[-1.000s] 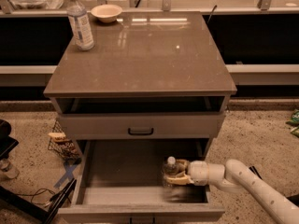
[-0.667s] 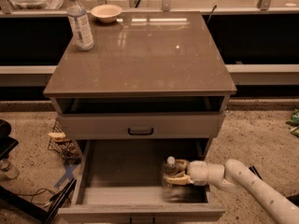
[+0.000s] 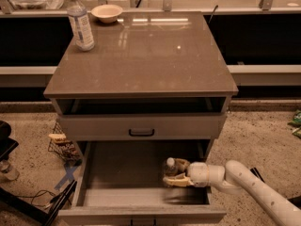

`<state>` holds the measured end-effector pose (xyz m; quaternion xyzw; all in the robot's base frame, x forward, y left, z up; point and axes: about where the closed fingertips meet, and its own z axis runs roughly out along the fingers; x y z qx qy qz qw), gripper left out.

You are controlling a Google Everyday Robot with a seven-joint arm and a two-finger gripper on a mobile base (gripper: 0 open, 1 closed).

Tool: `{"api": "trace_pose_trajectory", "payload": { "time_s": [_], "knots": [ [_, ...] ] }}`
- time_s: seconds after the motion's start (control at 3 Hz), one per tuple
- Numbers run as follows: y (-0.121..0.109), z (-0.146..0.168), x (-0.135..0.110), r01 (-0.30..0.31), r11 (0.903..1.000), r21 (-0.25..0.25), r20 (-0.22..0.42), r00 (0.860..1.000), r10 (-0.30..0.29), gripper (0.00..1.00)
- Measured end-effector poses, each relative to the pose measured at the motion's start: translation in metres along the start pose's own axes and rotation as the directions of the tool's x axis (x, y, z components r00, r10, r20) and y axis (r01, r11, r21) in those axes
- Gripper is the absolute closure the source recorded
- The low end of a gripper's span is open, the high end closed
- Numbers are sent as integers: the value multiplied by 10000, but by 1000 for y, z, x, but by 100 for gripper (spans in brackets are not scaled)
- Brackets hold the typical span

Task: Place water bottle into middle drawer

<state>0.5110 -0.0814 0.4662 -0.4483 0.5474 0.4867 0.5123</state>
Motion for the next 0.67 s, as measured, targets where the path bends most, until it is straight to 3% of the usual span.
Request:
{"api": "trace_pose_trajectory", "payload": {
  "time_s": [0.33, 0.67],
  "knots": [
    [1, 2, 0, -7, 10000, -42, 17, 10000, 7, 0],
    [1, 2, 0, -7, 10000, -42, 17, 10000, 7, 0]
  ]
}}
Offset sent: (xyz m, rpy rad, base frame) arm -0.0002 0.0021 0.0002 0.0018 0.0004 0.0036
